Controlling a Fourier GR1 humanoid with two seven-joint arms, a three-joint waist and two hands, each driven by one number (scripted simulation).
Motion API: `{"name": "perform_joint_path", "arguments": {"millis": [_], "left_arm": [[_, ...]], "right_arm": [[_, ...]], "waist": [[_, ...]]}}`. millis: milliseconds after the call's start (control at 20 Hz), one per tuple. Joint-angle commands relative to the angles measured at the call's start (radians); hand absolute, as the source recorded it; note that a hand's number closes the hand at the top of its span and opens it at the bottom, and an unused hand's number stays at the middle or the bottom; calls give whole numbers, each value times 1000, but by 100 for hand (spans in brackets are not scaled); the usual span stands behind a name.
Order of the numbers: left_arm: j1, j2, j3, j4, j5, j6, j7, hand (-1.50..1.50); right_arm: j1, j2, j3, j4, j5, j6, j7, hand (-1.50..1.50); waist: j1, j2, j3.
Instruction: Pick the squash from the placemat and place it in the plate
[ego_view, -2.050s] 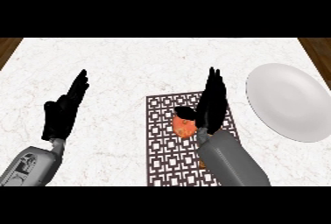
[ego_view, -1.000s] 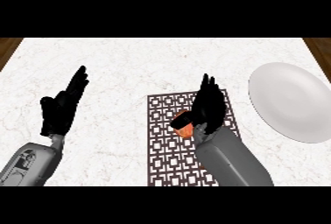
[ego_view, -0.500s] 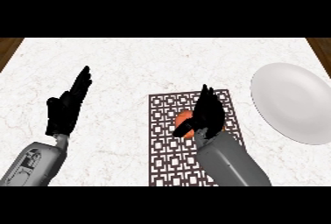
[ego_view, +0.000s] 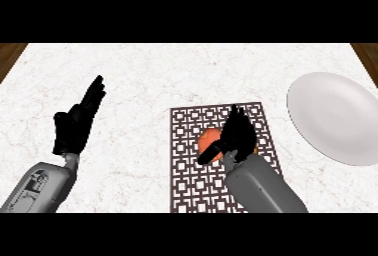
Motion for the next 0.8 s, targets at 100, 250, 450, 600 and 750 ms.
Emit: {"name": "perform_joint_path", "arguments": {"millis": [100,250,450,600,750], "left_arm": [[-26,-4,20,13,0,-33,24,0],[4,-7,15,-21,-24,-10,32,0],[-22,-35,10,2,-49,2,28,0],[31,-47,19,-12,-51,14,-18,0],[32,-9,46,0,-27,-2,6,0]], "right_arm": [[-7,11,10,30,69,-40,181,150],[-15,11,-2,19,115,-16,193,150],[-9,11,47,80,111,-86,185,150],[127,-185,-36,-44,42,34,-109,150],[166,-431,-57,-43,-63,136,-444,150]], "waist": [[-8,1,0],[-6,-1,0],[-1,2,1],[-23,-3,1],[-65,-2,6]]}}
